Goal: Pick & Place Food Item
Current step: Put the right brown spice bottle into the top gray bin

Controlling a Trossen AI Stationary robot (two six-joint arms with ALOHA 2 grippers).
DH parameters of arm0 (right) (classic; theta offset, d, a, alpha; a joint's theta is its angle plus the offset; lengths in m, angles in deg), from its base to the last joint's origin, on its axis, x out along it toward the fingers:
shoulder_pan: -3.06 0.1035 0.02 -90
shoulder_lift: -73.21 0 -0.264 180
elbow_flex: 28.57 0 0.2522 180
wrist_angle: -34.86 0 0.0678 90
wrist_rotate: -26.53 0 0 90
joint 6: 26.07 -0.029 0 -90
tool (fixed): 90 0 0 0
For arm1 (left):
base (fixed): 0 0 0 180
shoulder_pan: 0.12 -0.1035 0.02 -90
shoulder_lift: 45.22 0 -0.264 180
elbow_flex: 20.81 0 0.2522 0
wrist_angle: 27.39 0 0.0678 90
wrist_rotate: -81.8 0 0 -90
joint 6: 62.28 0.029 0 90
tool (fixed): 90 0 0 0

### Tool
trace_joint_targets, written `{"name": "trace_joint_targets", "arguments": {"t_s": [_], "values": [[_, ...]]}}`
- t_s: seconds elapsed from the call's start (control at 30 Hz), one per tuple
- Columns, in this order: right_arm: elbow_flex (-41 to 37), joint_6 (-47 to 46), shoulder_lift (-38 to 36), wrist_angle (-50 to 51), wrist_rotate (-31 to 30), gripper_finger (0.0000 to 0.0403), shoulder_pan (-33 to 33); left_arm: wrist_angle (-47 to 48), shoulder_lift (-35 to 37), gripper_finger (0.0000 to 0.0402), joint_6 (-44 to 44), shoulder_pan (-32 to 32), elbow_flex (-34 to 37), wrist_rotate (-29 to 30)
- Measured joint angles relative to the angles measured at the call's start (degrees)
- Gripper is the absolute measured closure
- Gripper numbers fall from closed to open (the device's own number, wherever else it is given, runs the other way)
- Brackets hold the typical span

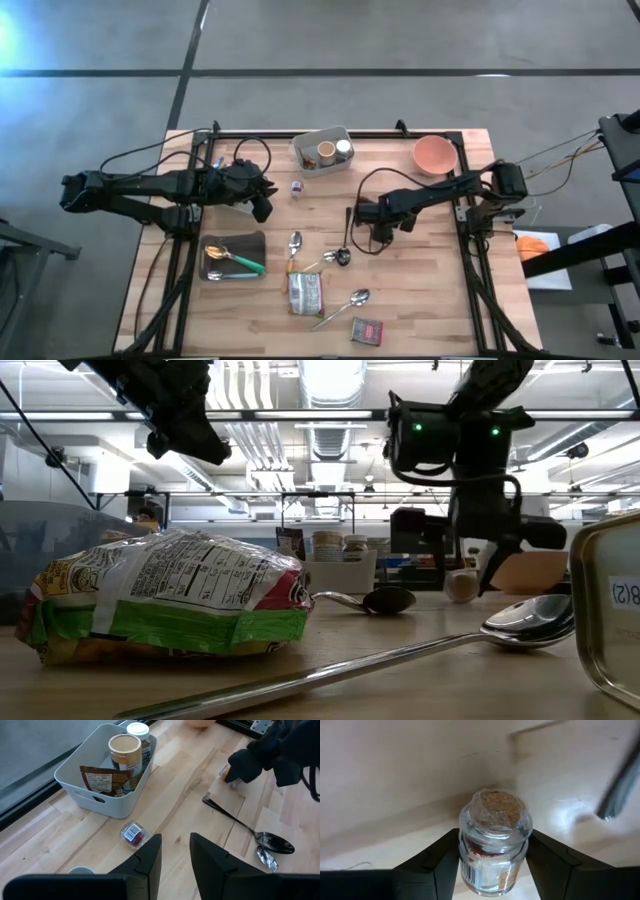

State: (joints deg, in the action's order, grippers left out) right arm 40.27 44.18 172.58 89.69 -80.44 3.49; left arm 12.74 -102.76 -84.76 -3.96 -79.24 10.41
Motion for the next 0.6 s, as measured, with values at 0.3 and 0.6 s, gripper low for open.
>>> {"name": "trace_joint_targets", "arguments": {"t_s": [0.3, 0.6], "values": [[3.41, -21.34, 0.22, -1.29, 1.33, 0.0217, 0.07, 0.0, 0.0, 0.0295, 0.0, 0.0, 0.0, 0.0], [10.3, -55.99, 0.22, -2.16, 1.52, 0.0217, 0.02, -2.08, 0.0, 0.0295, -0.02, 0.02, 0.0, 0.0]]}}
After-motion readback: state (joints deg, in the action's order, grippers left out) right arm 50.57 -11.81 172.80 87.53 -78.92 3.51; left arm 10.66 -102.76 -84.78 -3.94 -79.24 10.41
